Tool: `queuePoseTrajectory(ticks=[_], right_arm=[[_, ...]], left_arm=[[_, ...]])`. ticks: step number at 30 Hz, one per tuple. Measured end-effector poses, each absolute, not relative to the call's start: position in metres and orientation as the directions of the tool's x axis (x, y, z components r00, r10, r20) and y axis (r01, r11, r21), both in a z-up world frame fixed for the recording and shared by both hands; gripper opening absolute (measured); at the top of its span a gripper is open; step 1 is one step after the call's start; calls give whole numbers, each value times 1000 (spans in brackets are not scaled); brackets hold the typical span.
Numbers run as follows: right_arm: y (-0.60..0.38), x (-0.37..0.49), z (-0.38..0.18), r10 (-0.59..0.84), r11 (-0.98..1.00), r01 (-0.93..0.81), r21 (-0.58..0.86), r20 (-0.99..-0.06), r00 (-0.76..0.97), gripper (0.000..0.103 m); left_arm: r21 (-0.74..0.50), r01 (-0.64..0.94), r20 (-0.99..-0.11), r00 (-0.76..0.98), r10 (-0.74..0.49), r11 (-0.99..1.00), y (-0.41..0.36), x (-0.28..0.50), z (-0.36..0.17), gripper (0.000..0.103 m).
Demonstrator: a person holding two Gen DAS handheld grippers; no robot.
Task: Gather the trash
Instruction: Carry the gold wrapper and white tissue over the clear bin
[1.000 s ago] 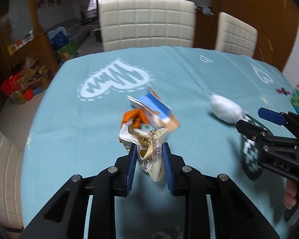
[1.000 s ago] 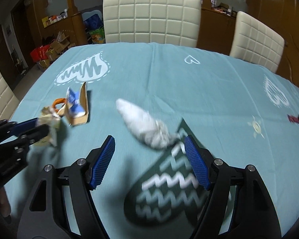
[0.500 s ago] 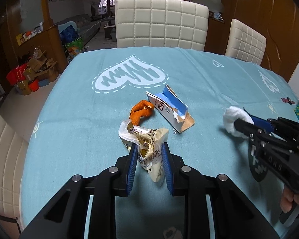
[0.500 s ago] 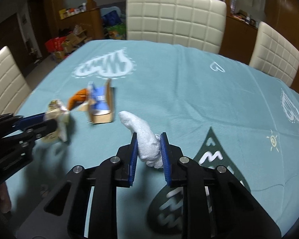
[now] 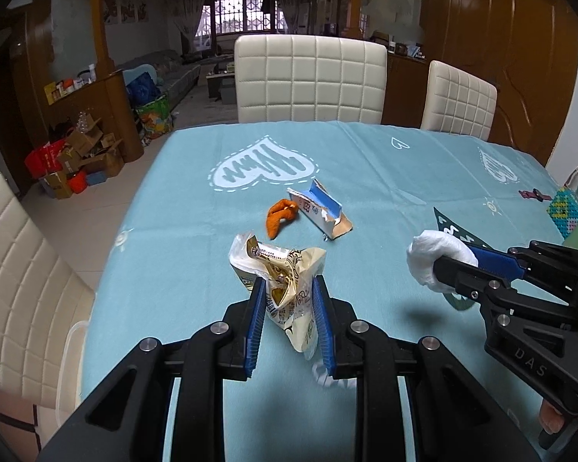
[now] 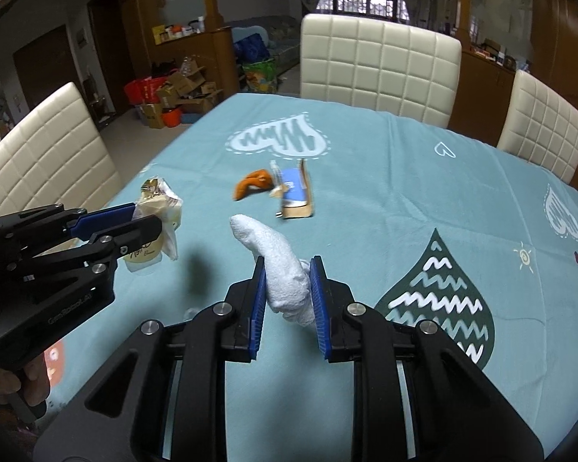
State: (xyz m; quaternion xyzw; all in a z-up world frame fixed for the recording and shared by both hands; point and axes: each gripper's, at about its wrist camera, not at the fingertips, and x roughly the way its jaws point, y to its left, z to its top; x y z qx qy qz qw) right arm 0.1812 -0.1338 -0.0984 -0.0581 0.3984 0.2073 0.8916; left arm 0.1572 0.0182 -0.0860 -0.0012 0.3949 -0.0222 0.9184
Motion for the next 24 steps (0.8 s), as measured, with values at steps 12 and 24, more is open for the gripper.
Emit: queuePoseTrajectory(ticks=[12,24], right_arm=[[-103,120,-76,396,861,-504,61,-701,593,25],[-60,84,-59,470,795,-605,43,-675,569,25]], left_arm=[[-1,-14,-688,726,10,1000,40,94,-61,25],[0,-108,-663,744,81,994,73,50,-47,25]])
